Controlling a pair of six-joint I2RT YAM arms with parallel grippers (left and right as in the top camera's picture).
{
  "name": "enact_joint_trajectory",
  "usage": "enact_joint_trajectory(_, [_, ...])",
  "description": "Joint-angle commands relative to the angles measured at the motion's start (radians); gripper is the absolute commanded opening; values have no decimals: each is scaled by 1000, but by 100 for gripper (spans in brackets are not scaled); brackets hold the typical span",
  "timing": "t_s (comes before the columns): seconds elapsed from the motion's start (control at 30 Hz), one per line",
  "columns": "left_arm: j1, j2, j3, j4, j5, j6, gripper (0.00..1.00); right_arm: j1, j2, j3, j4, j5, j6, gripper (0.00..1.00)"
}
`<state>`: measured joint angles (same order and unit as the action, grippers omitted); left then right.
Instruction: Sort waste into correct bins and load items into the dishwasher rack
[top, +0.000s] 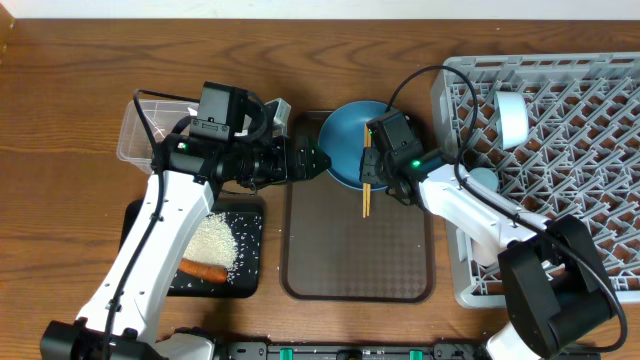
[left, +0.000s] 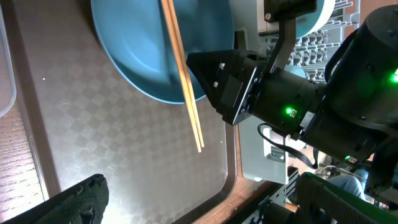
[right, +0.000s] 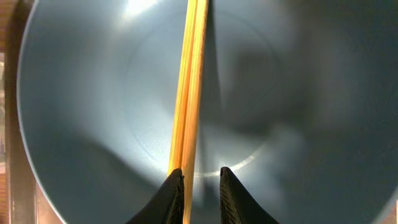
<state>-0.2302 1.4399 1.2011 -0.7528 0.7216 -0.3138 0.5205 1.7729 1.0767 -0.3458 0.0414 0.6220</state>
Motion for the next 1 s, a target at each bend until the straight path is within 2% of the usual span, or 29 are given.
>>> enact_joint_trajectory(0.0, [3,-10,6,-1,-9,10,98,18,13,-8,9,18,14,20])
enact_joint_trajectory(0.97, [3,-10,6,-2,-9,10,98,18,13,-40,25,10,40,17])
